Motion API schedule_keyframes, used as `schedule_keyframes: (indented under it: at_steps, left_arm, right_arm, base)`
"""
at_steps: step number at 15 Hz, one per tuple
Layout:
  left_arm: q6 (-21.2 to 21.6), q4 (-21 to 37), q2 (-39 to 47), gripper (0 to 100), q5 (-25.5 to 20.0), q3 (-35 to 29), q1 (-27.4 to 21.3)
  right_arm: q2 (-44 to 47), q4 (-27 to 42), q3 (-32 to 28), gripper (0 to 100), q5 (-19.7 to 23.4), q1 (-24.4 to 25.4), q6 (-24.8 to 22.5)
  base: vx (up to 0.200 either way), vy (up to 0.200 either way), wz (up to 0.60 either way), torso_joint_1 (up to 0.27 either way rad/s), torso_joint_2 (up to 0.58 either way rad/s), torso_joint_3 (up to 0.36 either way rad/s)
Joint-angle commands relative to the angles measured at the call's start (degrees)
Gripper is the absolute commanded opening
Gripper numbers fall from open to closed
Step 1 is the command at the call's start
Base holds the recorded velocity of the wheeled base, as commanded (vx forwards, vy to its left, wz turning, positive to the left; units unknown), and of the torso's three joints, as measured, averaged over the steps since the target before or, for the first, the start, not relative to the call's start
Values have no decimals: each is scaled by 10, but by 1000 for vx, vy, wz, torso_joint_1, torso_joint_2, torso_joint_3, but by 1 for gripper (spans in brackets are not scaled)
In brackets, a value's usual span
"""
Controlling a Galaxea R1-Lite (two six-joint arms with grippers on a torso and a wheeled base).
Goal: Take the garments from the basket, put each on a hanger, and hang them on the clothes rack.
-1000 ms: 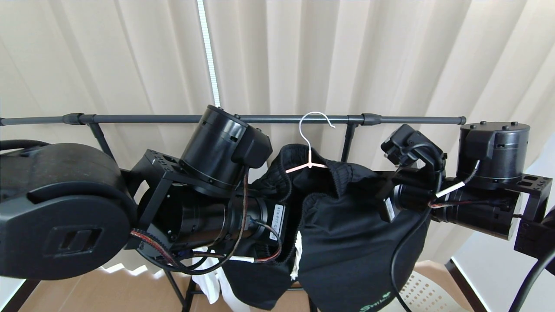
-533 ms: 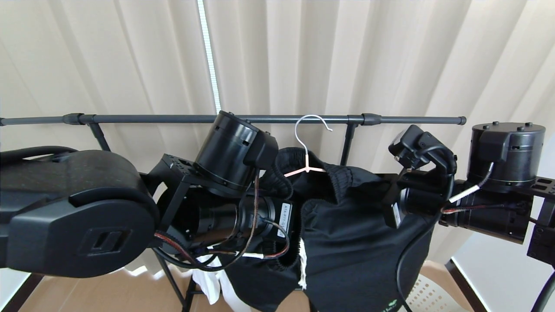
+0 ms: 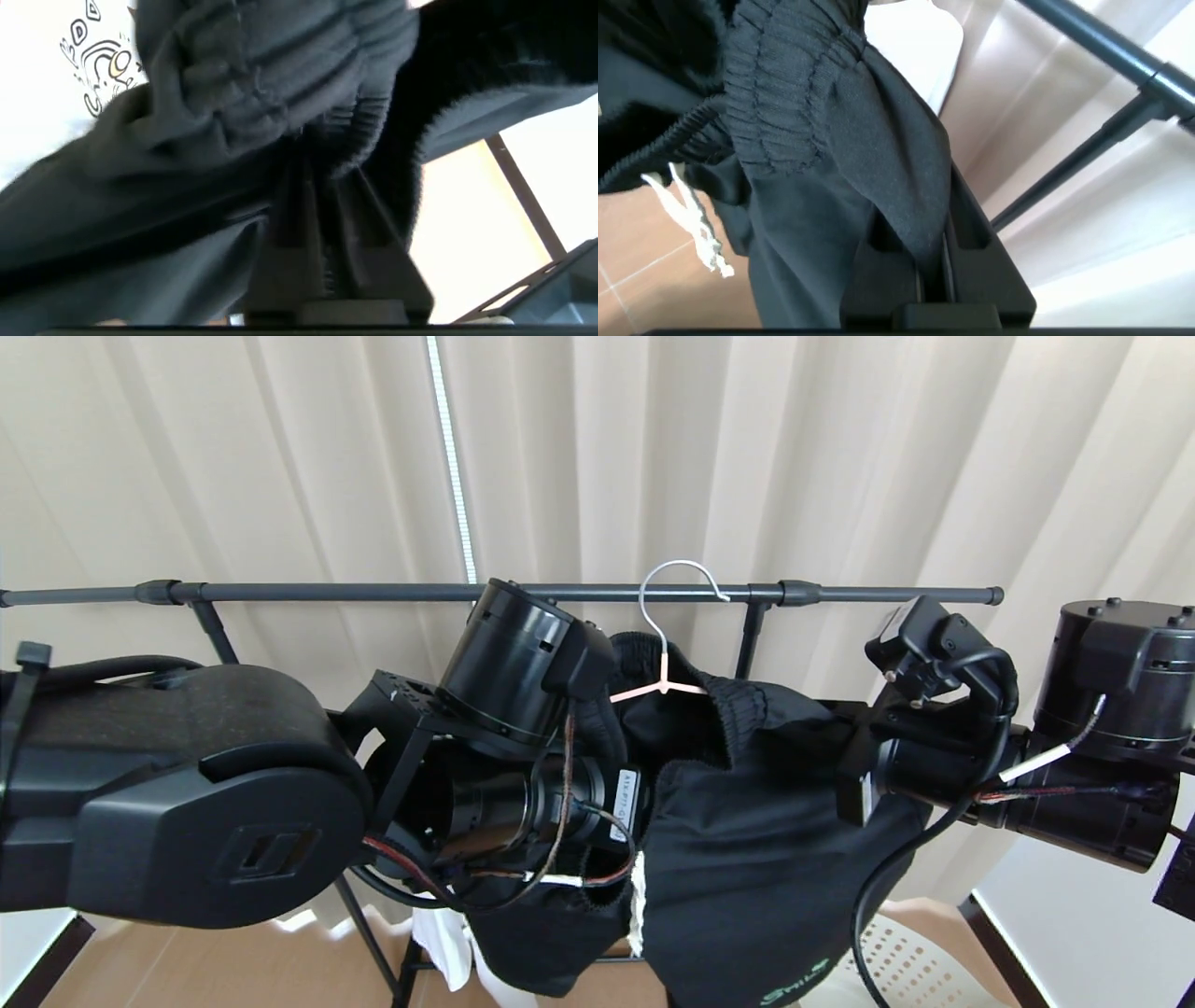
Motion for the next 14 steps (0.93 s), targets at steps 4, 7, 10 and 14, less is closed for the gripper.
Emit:
schedule_keyframes:
  at_steps: [4,7,10,14]
  left_arm:
    - [0,-15,-6,100,2,9,-4]
    - [2,-15,-38,100,3,29,-22]
    - [5,-15,-66,100,3,50,-35]
    - [23,-16,-95,100,1,70,-39]
  right_arm:
    - [-2,-2,4,0,6,-1,-1]
    - [3,-2,1,0,6,-3,-1]
    - [5,-2,-1,0,6,-4,-1]
    - [6,-2,-1,0,6,-5,-1]
  base:
    - [0,0,0,0,0,0]
    - [0,0,0,0,0,0]
    - [0,0,0,0,0,0]
    - [0,0,0,0,0,0]
